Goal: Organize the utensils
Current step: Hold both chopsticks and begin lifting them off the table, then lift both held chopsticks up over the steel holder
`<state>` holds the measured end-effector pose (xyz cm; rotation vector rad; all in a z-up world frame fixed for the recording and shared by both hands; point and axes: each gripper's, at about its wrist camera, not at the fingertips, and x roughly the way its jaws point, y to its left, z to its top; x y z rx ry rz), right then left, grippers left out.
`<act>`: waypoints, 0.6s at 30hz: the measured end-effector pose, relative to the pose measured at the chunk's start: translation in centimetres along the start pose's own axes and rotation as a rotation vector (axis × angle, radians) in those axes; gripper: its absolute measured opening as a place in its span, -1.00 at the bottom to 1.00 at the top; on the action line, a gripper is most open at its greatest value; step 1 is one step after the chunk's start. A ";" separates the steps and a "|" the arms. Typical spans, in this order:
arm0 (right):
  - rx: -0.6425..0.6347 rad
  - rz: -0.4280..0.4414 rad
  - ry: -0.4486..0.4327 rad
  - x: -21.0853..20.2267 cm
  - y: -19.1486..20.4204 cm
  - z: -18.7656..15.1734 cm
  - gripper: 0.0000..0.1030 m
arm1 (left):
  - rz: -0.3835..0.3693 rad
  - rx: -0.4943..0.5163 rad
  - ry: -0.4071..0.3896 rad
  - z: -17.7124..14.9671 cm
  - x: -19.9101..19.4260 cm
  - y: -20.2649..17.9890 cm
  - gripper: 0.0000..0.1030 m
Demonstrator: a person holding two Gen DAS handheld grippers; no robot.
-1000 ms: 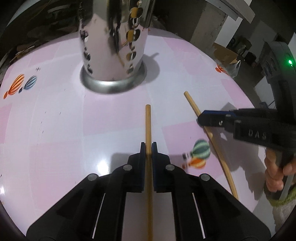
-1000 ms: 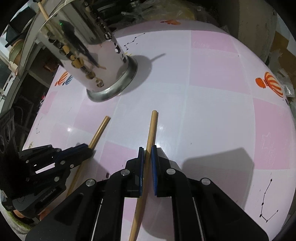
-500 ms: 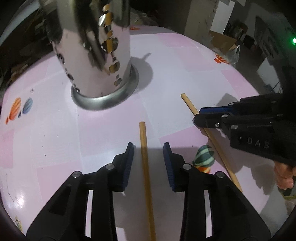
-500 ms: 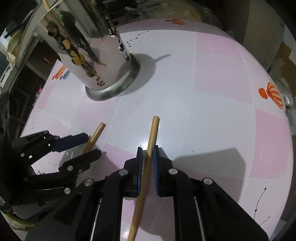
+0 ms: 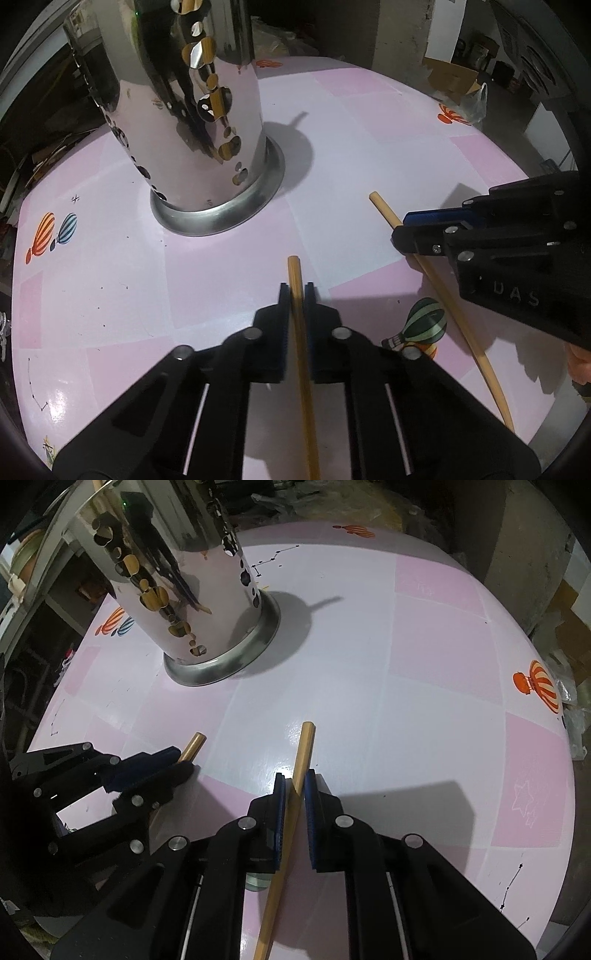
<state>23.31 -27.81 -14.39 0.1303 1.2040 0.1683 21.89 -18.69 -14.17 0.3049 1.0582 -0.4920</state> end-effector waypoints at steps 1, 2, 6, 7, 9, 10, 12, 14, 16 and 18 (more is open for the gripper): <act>0.007 0.005 0.001 0.0 -0.1 0.0 -0.82 | -0.004 -0.003 0.002 0.1 0.1 0.1 -0.89; 0.019 0.015 0.000 -0.1 -0.3 0.0 -0.83 | -0.010 -0.007 0.004 0.2 0.2 0.2 -0.90; 0.038 0.036 -0.016 -0.6 -0.4 0.4 -0.85 | -0.065 -0.052 0.006 0.1 0.1 1.0 -0.90; 0.042 0.039 -0.024 -0.9 -0.6 0.5 -0.85 | -0.076 -0.063 0.004 0.0 -0.1 1.2 -0.90; 0.046 0.046 -0.034 -1.4 -0.7 0.6 -0.86 | -0.101 -0.080 -0.013 -0.1 -0.6 1.6 -0.90; 0.048 0.047 -0.040 -1.8 -0.8 0.7 -0.86 | -0.114 -0.087 -0.026 -0.1 -1.0 1.8 -0.90; 0.050 0.046 -0.053 -2.4 -0.9 0.8 -0.86 | -0.125 -0.097 -0.047 0.0 -1.7 2.0 -0.90; 0.053 0.050 -0.067 -3.1 -1.2 0.7 -0.86 | -0.142 -0.107 -0.076 0.1 -2.7 2.3 -0.90; 0.055 0.055 -0.087 -3.9 -1.2 0.9 -0.86 | -0.153 -0.115 -0.108 0.2 -4.0 2.7 -0.90; 0.053 0.058 -0.105 -4.8 -1.3 1.1 -0.86 | -0.170 -0.128 -0.150 0.3 -5.5 3.3 -0.90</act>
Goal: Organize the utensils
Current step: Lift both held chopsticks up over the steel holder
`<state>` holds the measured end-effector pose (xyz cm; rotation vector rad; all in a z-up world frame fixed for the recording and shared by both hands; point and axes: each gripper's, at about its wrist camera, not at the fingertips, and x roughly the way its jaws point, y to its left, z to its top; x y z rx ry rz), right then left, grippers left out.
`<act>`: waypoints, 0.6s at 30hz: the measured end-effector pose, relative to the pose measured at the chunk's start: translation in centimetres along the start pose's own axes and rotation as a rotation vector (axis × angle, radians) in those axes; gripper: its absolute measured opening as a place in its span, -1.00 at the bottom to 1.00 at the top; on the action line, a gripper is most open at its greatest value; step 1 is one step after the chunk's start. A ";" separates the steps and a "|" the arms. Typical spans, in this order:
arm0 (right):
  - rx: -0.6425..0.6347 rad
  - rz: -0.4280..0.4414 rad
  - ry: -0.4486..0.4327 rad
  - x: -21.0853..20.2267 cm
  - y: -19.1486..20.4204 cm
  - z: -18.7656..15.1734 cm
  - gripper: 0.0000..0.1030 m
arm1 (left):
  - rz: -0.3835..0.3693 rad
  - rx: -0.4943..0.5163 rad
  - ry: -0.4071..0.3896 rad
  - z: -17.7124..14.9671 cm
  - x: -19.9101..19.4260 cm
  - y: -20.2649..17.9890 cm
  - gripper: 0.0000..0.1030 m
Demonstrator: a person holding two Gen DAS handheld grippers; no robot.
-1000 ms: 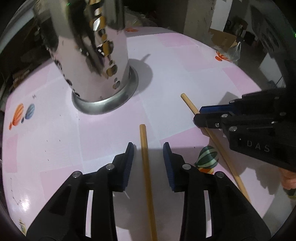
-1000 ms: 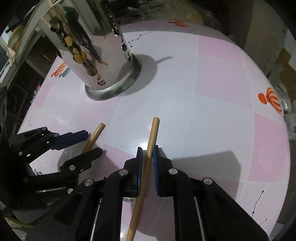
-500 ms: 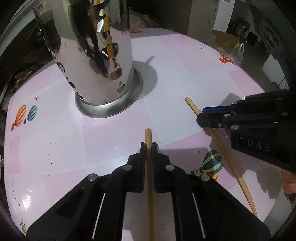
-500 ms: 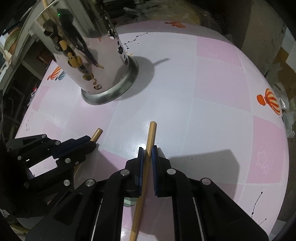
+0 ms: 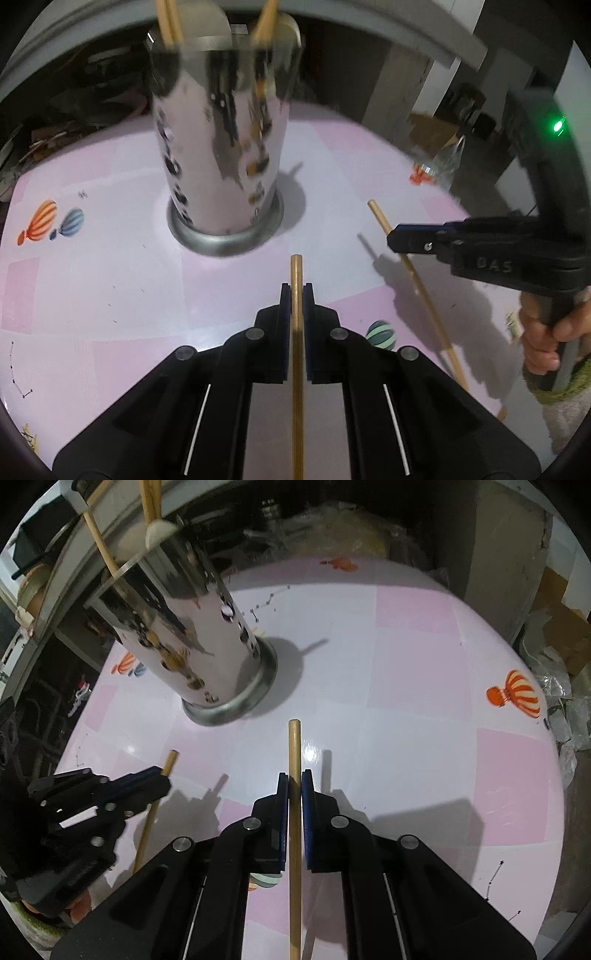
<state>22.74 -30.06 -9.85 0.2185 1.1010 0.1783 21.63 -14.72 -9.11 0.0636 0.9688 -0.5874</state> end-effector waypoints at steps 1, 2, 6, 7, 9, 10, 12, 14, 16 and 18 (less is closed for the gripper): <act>-0.001 0.002 -0.010 -0.5 0.0 0.1 -0.86 | -0.005 -0.004 -0.013 0.1 -0.5 0.1 -0.90; -0.003 0.006 -0.023 -1.1 0.1 0.3 -0.86 | -0.012 -0.009 -0.029 0.3 -1.2 0.2 -0.90; -0.011 0.016 -0.066 -2.9 0.7 0.8 -0.86 | -0.044 -0.034 -0.109 0.8 -4.4 1.0 -0.90; -0.014 0.017 -0.077 -3.4 0.8 1.0 -0.86 | -0.056 -0.042 -0.132 1.1 -5.1 1.1 -0.90; -0.022 0.014 -0.094 -4.2 1.3 1.1 -0.86 | -0.066 -0.046 -0.166 1.3 -6.2 1.3 -0.90; -0.028 0.009 -0.103 -4.7 1.5 1.1 -0.86 | -0.069 -0.046 -0.184 1.3 -6.8 1.4 -0.90; -0.035 0.005 -0.120 -5.4 1.9 1.2 -0.86 | -0.076 -0.048 -0.215 1.3 -8.1 1.4 -0.90; -0.044 0.002 -0.138 -6.4 2.3 1.2 -0.86 | -0.086 -0.049 -0.238 1.1 -9.0 1.5 -0.90; -0.047 -0.001 -0.152 -7.1 2.5 1.2 -0.86 | -0.088 -0.048 -0.261 1.1 -9.9 1.6 -0.90; -0.051 -0.005 -0.164 -7.7 2.9 1.3 -0.86 | -0.096 -0.048 -0.286 1.1 -10.7 1.7 -0.90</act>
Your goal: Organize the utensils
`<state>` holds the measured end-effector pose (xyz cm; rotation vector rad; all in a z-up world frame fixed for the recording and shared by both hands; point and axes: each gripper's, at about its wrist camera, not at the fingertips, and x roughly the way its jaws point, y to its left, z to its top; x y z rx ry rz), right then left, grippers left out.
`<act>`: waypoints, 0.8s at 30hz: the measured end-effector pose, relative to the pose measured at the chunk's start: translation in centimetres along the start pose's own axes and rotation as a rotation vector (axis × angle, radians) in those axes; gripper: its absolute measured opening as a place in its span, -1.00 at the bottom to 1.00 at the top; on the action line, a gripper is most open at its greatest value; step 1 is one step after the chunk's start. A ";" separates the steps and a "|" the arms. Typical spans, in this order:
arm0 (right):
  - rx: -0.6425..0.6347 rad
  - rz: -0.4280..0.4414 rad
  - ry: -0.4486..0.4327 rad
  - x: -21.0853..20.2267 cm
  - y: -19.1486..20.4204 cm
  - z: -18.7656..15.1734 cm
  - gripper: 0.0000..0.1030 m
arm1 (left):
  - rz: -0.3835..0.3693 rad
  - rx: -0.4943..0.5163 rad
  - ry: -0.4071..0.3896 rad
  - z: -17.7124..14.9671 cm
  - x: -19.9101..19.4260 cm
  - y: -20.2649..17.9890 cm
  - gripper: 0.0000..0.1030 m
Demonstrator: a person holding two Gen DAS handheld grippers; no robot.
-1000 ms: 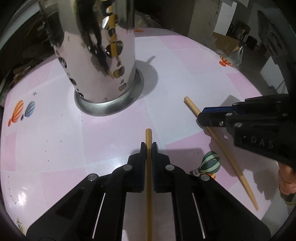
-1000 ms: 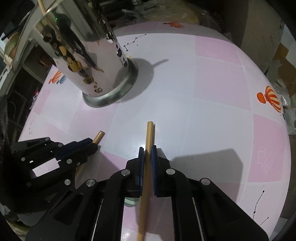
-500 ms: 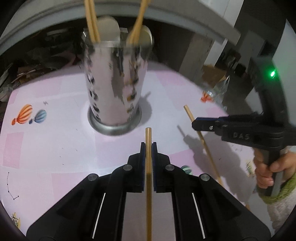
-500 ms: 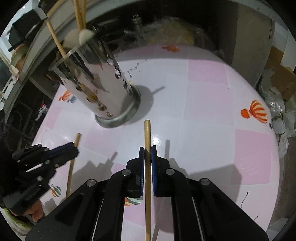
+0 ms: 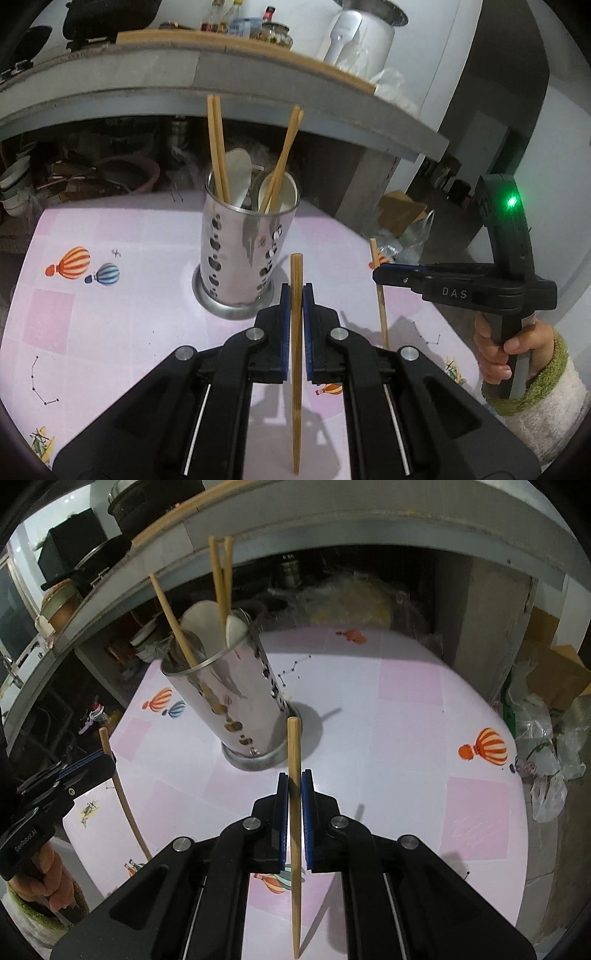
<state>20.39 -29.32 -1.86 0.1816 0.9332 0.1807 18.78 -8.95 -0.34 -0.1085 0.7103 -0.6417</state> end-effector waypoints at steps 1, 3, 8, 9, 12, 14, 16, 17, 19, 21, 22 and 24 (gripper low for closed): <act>-0.002 -0.002 -0.005 -0.3 0.2 0.1 -0.86 | -0.003 0.002 -0.010 0.1 -0.5 -0.1 -0.90; -0.006 -0.004 -0.018 -1.1 0.5 0.2 -0.86 | -0.007 0.004 -0.029 0.3 -1.7 -0.1 -0.90; -0.031 -0.009 -0.057 -2.9 1.8 1.0 -0.86 | -0.020 0.014 -0.095 1.4 -3.8 -0.6 -0.90; -0.035 -0.009 -0.065 -3.2 2.0 1.1 -0.86 | -0.020 0.018 -0.106 1.7 -4.2 -0.7 -0.90; -0.054 -0.005 -0.100 -4.5 2.7 2.1 -0.86 | -0.021 0.031 -0.142 3.0 -5.4 -1.0 -0.90; -0.065 0.002 -0.130 -5.5 3.4 3.1 -0.86 | -0.019 0.039 -0.161 3.9 -6.1 -1.3 -0.90; -0.072 0.016 -0.155 -6.3 3.9 4.1 -0.86 | -0.009 0.046 -0.188 5.1 -7.0 -1.5 -0.90; -0.076 0.029 -0.170 -6.9 4.2 4.8 -0.86 | -0.002 0.046 -0.202 5.8 -7.4 -1.5 -0.90; -0.091 0.044 -0.191 -7.8 4.9 6.2 -0.86 | 0.016 0.049 -0.221 7.0 -8.1 -1.6 -0.90; -0.109 0.049 -0.215 -8.6 5.5 7.3 -0.86 | 0.025 0.055 -0.250 8.4 -9.0 -1.6 -0.90; -0.117 0.052 -0.226 -9.0 5.8 8.0 -0.86 | 0.029 0.058 -0.260 9.0 -9.3 -1.7 -0.90; -0.135 0.049 -0.245 -9.8 6.4 9.1 -0.86 | 0.038 0.065 -0.283 10.3 -10.0 -1.7 -0.90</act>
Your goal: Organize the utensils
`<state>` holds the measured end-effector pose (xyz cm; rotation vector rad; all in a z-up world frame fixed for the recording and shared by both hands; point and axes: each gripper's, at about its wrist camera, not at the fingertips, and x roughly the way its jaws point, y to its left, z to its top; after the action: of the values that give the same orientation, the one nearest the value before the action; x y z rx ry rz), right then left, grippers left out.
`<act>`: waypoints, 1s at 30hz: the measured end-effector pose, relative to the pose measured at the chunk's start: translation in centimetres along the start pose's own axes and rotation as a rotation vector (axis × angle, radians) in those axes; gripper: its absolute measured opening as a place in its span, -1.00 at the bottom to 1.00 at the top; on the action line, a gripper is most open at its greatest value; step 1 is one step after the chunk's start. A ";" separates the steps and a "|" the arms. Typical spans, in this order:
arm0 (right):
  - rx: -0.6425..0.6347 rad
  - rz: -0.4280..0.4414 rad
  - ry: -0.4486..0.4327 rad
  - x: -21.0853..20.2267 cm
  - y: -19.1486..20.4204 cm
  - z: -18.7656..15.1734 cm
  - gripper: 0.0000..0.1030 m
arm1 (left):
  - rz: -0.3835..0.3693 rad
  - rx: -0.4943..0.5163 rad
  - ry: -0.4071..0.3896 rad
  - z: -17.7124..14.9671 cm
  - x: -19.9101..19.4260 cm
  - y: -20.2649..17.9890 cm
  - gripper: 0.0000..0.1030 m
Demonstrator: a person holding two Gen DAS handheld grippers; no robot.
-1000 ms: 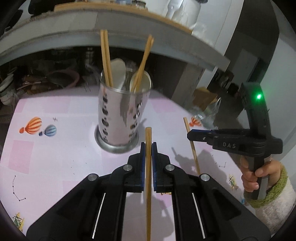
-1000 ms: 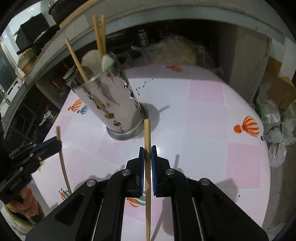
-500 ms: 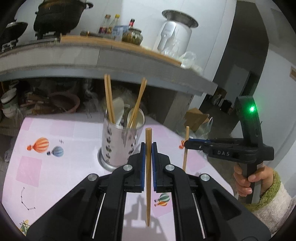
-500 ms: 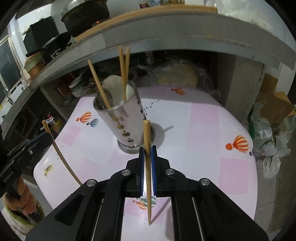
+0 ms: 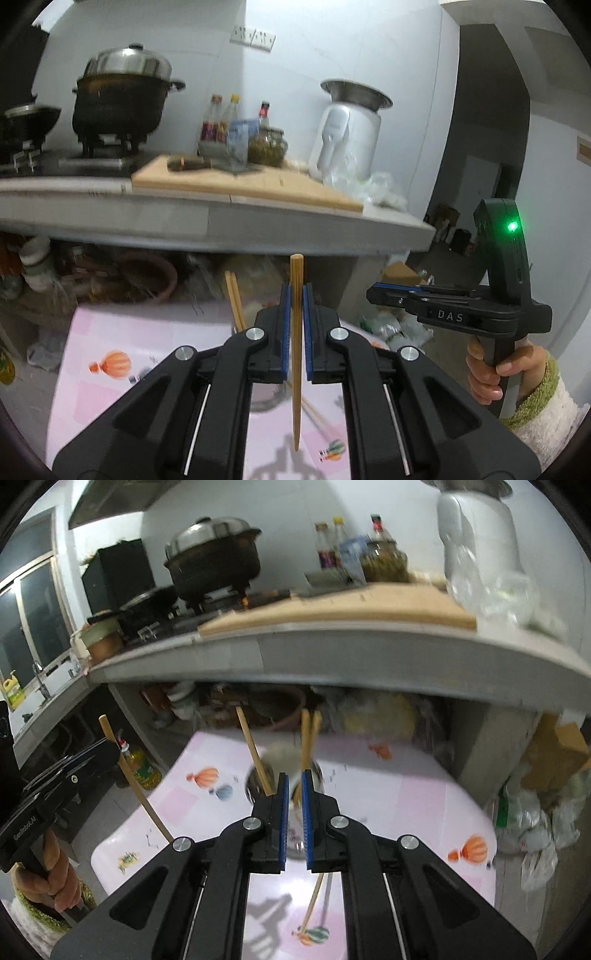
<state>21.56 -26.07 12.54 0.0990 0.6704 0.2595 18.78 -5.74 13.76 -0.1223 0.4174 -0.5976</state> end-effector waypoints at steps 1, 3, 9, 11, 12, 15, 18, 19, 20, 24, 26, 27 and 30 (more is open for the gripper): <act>-0.004 -0.002 -0.008 -0.1 0.1 0.5 -0.86 | 0.002 0.003 -0.006 0.7 -0.2 0.0 -0.90; 0.003 -0.002 -0.019 -0.4 -0.1 1.0 -0.86 | 0.012 0.003 -0.007 1.6 -0.1 0.2 -0.90; 0.049 -0.002 0.079 2.1 -2.3 -2.4 -0.72 | 0.019 -0.039 0.035 0.7 0.9 1.6 -0.90; 0.086 -0.010 0.133 4.0 -3.6 -4.5 -0.56 | 0.019 -0.060 0.049 -0.3 1.4 2.2 -0.90; 0.110 -0.031 0.174 5.4 -4.6 -6.0 -0.53 | 0.019 -0.070 0.058 -0.8 1.6 2.6 -0.90; 0.166 -0.090 0.281 9.2 -7.2 -9.9 -0.53 | 0.018 -0.094 0.080 -2.1 2.2 3.2 -0.90; 0.230 -0.118 0.346 11.8 -9.7 -12.5 -0.53 | 0.022 -0.102 0.096 -3.1 2.4 3.5 -0.90; 0.224 -0.147 0.347 12.2 -10.2 -13.1 -0.53 | 0.023 -0.106 0.099 -3.4 2.5 3.6 -0.90; 0.224 -0.163 0.347 12.6 -10.7 -13.4 -0.53 | 0.022 -0.111 0.105 -3.6 2.6 3.6 -0.90; 0.241 -0.212 0.378 14.7 -13.1 -14.3 -0.53 | 0.020 -0.124 0.125 -4.9 2.9 3.8 -0.90; 0.257 -0.210 0.406 15.7 -14.1 -14.8 -0.53 | 0.021 -0.127 0.130 -5.2 3.0 3.9 -0.90; 0.264 -0.204 0.411 16.0 -14.3 -14.7 -0.53 | 0.024 -0.130 0.131 -5.2 3.0 3.9 -0.90; 0.259 -0.215 0.425 16.8 -14.6 -14.8 -0.53 | 0.031 -0.135 0.133 -5.2 3.2 4.2 -0.90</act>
<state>27.96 -35.46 -11.64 0.2212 1.1278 -0.0185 21.17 -4.07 6.96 -0.2054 0.5880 -0.5482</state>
